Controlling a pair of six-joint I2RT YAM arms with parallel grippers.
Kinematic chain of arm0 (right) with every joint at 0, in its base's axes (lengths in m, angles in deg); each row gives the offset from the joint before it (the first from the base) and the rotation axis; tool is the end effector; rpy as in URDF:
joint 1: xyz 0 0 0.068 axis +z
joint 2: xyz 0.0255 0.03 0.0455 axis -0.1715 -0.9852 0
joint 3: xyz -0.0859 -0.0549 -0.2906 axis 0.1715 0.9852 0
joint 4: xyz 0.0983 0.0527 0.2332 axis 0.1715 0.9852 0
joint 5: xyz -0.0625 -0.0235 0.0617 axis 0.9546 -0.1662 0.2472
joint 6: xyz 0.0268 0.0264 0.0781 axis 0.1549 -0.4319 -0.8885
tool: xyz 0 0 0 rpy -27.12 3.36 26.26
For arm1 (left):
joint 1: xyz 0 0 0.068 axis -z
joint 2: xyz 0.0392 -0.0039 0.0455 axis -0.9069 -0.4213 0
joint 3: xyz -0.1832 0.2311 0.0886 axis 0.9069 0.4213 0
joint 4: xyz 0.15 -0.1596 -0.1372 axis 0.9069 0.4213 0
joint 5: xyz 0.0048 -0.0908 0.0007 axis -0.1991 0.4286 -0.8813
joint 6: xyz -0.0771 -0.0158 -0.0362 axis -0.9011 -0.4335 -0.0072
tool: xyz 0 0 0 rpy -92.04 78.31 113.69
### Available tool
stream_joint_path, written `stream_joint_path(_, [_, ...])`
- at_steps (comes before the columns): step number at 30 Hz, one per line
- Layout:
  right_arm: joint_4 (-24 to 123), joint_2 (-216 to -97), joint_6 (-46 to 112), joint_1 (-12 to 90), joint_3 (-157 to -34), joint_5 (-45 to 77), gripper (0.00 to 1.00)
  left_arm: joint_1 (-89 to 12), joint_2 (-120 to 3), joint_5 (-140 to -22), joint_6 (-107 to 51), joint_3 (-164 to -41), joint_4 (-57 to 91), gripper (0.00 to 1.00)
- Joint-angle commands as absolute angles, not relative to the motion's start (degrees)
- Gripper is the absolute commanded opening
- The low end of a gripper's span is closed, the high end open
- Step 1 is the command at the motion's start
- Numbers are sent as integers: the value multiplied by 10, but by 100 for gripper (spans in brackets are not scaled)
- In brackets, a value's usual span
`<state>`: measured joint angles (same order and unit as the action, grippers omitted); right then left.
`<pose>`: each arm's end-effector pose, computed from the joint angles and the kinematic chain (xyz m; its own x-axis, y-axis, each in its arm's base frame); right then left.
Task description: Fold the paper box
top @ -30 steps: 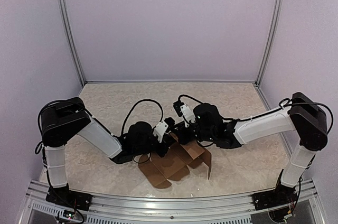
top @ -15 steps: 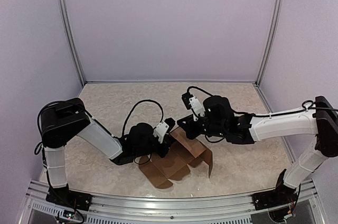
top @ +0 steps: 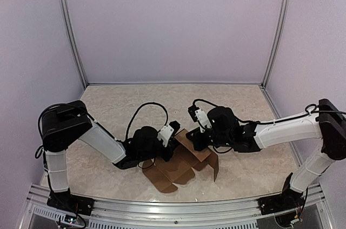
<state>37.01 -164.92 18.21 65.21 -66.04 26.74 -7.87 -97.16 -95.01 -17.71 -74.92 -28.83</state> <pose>0.2095 0.2954 0.2121 -0.5706 -0.1752 -0.8023 -0.6272 0.7236 0.2880 0.2361 -0.3521 0.1260 -0.2157 0.2967 -0.9303 0.7803 0.6251 0.0184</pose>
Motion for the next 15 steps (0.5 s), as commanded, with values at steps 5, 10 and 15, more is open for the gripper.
stream_joint_path(5, [376, -1664, 170, 655, -647, 259, 0, -83, -976, -944, -182, -753, -301, 20])
stream_joint_path(10, [376, -1662, 169, 655, -650, 253, 0, -95, -981, -922, -197, -749, -332, 24])
stream_joint_path(15, [381, -1656, 169, 655, -652, 253, 0, -104, -991, -905, -209, -749, -371, 28])
